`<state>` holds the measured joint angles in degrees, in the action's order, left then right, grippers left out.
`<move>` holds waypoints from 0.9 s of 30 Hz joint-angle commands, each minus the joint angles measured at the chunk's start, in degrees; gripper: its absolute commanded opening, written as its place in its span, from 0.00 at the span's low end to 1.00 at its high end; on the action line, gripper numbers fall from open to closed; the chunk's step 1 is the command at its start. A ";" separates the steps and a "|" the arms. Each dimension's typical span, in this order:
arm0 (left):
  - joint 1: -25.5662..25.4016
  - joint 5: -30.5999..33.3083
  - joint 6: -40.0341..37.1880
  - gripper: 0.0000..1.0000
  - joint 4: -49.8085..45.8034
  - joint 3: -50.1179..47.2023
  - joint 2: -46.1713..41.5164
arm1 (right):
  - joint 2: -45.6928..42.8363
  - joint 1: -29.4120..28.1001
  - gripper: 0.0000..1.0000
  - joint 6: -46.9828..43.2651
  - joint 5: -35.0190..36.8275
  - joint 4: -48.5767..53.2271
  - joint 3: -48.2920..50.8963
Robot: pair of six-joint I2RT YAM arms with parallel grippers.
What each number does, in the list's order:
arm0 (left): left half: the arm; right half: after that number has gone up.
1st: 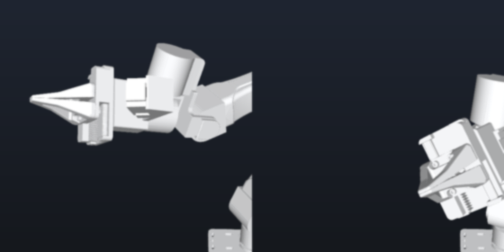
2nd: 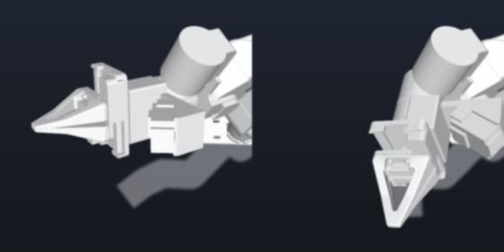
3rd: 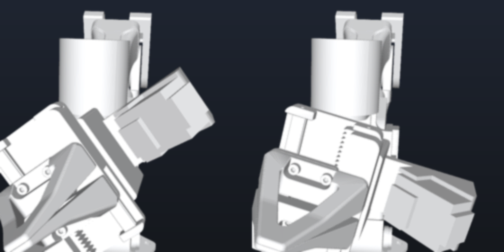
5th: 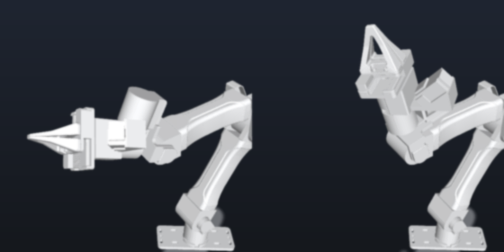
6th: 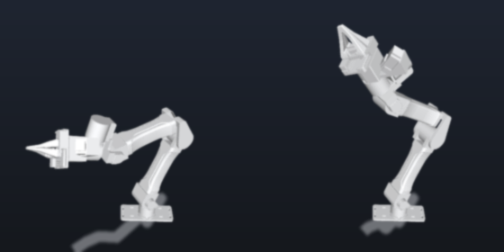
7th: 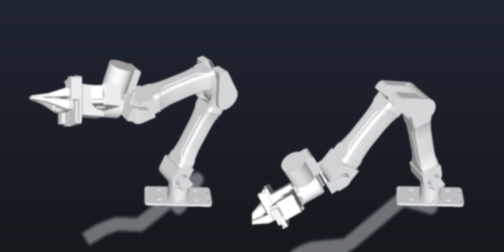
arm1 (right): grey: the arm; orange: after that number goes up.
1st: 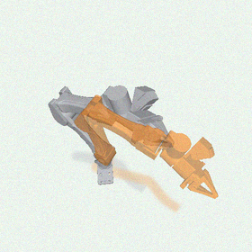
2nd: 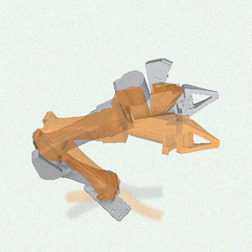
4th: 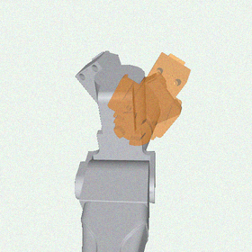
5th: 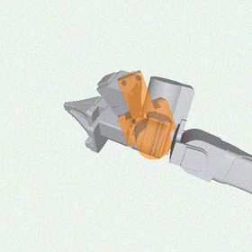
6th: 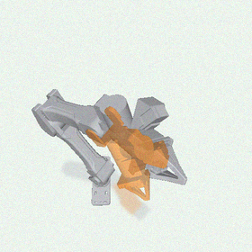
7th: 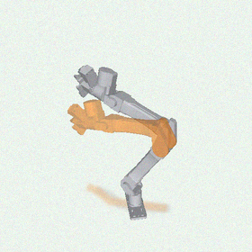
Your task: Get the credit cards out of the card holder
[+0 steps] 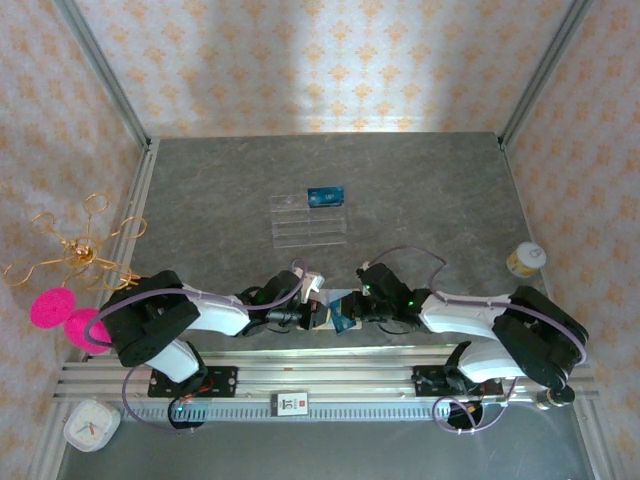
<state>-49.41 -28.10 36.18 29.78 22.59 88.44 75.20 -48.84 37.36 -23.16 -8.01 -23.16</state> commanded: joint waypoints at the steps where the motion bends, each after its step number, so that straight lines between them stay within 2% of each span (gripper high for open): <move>1: -0.40 1.63 -0.18 0.06 -1.90 0.01 -0.41 | -3.48 -0.28 0.12 -1.20 4.86 6.06 -1.60; 6: -0.34 1.95 -0.15 0.07 -2.14 -0.34 -1.08 | -8.95 0.43 0.08 -1.77 10.82 13.16 -3.31; 13: -0.33 1.47 -0.48 0.07 -1.31 -0.62 -1.90 | -16.40 1.28 0.00 -1.55 13.49 13.89 -2.40; 18: 0.97 2.28 -0.46 0.11 -0.58 -1.51 -11.12 | -20.35 1.31 0.00 -6.02 13.19 11.16 -6.82; 21: 3.74 -0.08 1.40 0.19 6.45 -4.56 -20.16 | -22.25 1.38 0.00 -7.30 11.69 5.28 -8.39; 23: 6.18 -2.18 3.44 0.26 13.98 -7.38 -26.25 | -22.93 1.87 0.00 -7.27 8.38 -2.08 -7.71; 27: 10.96 -8.18 8.40 0.32 27.02 -10.18 -31.50 | -23.01 2.87 0.00 -4.43 1.16 -18.16 -4.56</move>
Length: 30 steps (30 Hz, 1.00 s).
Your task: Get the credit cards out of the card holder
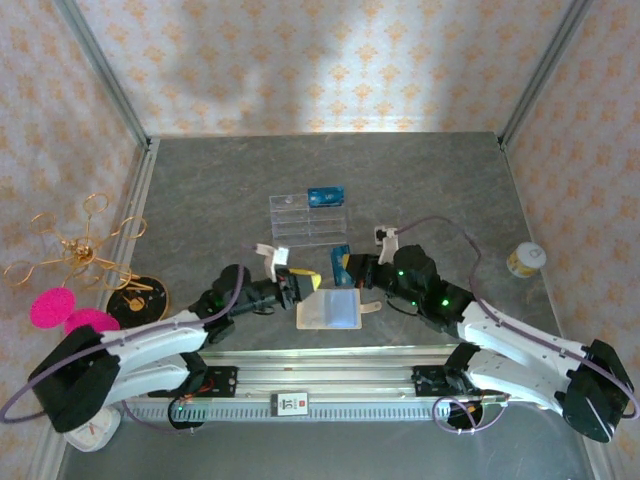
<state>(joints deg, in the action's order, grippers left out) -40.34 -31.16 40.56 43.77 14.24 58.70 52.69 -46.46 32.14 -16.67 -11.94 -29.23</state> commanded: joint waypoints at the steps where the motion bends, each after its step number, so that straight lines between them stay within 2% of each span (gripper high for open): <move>1: 2.35 -6.48 5.41 0.33 16.61 -2.29 -2.07 | 0.05 0.57 0.00 1.25 -6.37 -16.73 1.43; 5: 2.96 -8.10 7.80 0.36 21.84 -2.61 -2.44 | 1.85 0.58 0.00 3.15 -9.93 -24.03 1.11; 15: 3.26 -9.95 13.82 0.41 34.69 -3.36 1.74 | 4.17 -1.13 0.00 4.02 -9.70 -26.98 -0.16; 20: 3.16 -10.15 15.08 0.40 35.76 -3.00 4.25 | 4.69 -2.10 0.00 4.34 -9.32 -29.45 -0.52; 26: 3.16 -9.52 14.58 0.34 33.74 -2.59 4.19 | 5.45 -2.58 0.00 4.98 -8.71 -30.37 -0.56; 30: 3.16 -7.45 12.45 0.36 28.70 -2.38 1.41 | 2.11 -2.59 0.00 2.85 -5.25 -25.48 -0.99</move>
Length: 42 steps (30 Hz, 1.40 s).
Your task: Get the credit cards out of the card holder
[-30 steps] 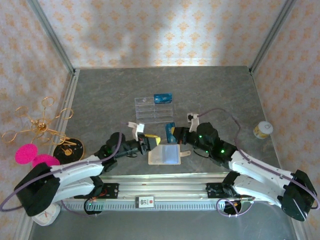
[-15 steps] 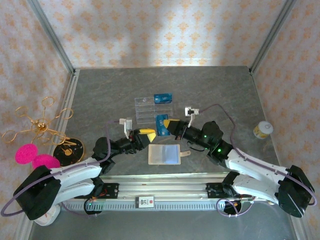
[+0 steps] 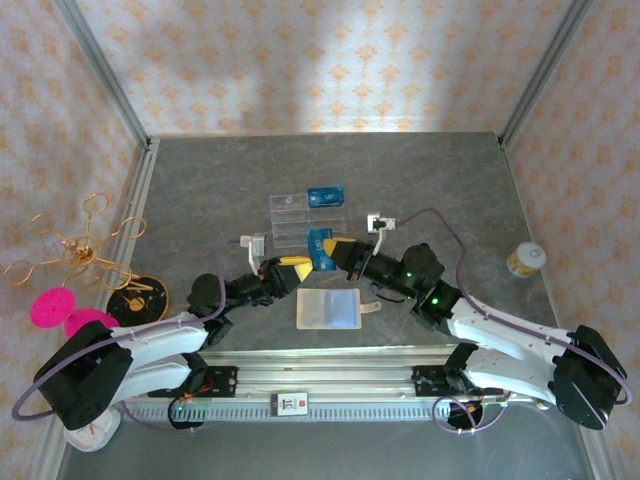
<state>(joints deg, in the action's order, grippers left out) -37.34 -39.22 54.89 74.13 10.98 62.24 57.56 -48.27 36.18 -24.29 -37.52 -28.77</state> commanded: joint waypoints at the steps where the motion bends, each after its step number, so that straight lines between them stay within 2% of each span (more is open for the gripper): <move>1: 0.16 1.44 -3.36 0.38 -4.95 1.05 -3.46 | -4.28 -0.77 0.00 -1.77 3.29 0.98 -1.10; 5: 0.17 3.19 -6.43 0.43 -10.51 1.28 -6.67 | -4.74 -0.90 0.00 -1.87 1.55 1.75 -1.50; 12: 0.17 1.18 -6.11 0.42 -9.23 2.54 -6.46 | 0.33 -2.51 0.00 -1.92 -0.72 -2.21 -3.63; 15: 0.16 0.56 -5.28 0.38 -7.79 2.15 -5.90 | 1.63 -2.68 0.00 -1.87 -0.84 -4.24 -4.22; 19: 0.16 0.71 -5.39 0.23 -8.00 1.81 -6.63 | 2.33 -2.75 0.00 -1.99 1.41 -3.96 -3.77; 23: 0.23 0.80 -6.20 0.19 -9.28 2.89 -6.89 | 3.59 -2.79 0.00 -1.17 1.22 -4.12 -3.33; 25: 0.16 0.64 -6.45 0.12 -9.32 3.69 -6.37 | 3.78 -2.79 0.00 -0.95 1.85 -4.08 -2.82; 27: 0.24 0.81 -7.38 0.01 -11.05 4.93 -5.83 | 3.49 -2.79 0.00 -1.24 2.56 -2.79 -2.67; 28: 0.16 0.78 -8.61 0.00 -13.16 6.01 -5.56 | 2.94 -2.75 0.06 -1.74 3.17 -0.56 -2.91; 30: 0.25 0.81 -12.74 0.00 -19.84 8.94 -5.55 | 0.97 -2.37 0.24 -2.66 5.53 4.94 -2.93; 32: 0.34 1.93 -19.20 0.00 -30.53 13.52 -5.25 | -2.83 -0.07 0.36 -3.45 6.30 10.80 -1.81; 37: 0.69 1.90 -36.81 0.00 -54.76 28.71 2.50 | -16.85 8.38 0.42 -3.68 10.69 24.53 3.34; 42: 0.96 10.20 -55.85 0.00 -77.16 46.19 13.00 | -26.79 12.64 0.45 -3.89 10.68 32.24 6.52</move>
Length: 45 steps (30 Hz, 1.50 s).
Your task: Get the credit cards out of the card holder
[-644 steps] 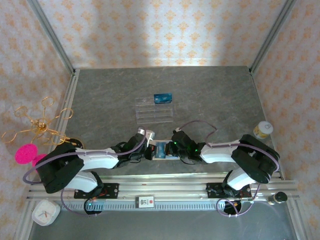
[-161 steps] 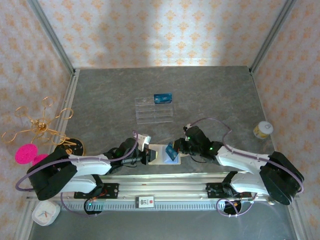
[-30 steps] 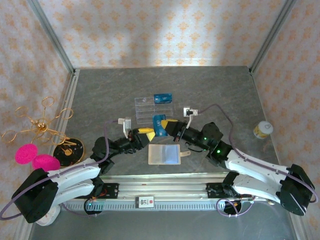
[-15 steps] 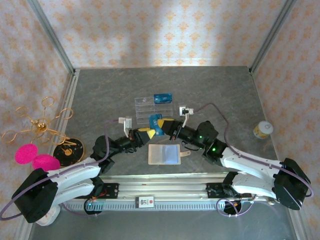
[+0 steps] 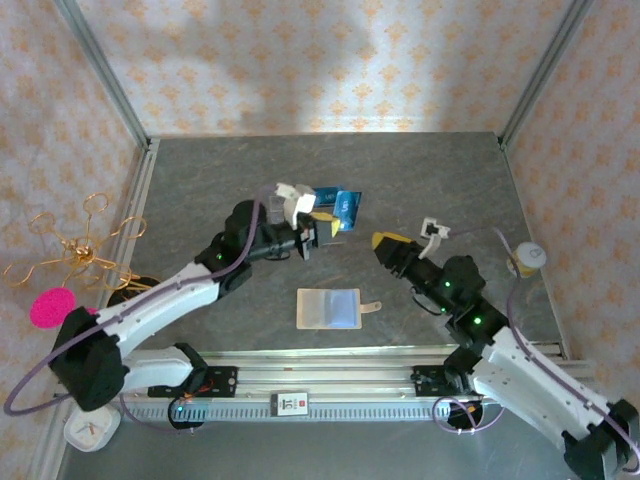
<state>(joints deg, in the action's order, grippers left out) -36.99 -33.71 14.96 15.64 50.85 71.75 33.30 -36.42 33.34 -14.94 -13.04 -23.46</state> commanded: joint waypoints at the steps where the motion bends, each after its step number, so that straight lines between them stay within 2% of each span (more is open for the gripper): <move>1: 0.70 6.56 -20.78 0.00 -23.93 10.57 6.17 | -3.16 1.07 0.45 -1.17 1.25 8.72 1.46; 4: 1.42 10.07 -32.86 0.00 -37.57 22.23 13.28 | -3.18 1.53 0.45 -1.34 -0.23 9.46 2.31; 7: 2.19 9.04 -44.75 0.00 -49.04 30.84 18.66 | -2.52 1.88 0.45 -1.83 -1.52 9.24 2.59; 12: 5.59 6.03 -53.64 0.00 -60.35 42.44 26.74 | 0.46 3.08 0.45 -2.58 -2.91 7.97 1.94; 19: 10.23 4.88 -59.55 0.00 -64.72 52.53 35.56 | 8.67 6.92 0.45 -4.53 -5.57 8.14 -2.40; 27: 12.59 7.89 -65.08 0.00 -72.42 65.23 46.67 | 17.05 13.17 0.45 -2.93 -10.14 4.86 -4.69; 38: 13.27 9.79 -68.45 0.00 -70.96 66.17 47.75 | 22.97 14.45 0.45 -3.90 -10.22 3.73 -7.18; 45: 13.27 13.29 -69.54 0.00 -72.14 68.07 50.16 | 24.42 14.44 0.45 -4.18 -10.24 3.80 -8.01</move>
<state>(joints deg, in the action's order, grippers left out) -24.21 -22.81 -52.69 -54.28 117.19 120.40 57.52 -22.33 30.11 -24.93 -7.49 -29.17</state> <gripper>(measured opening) 0.048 0.447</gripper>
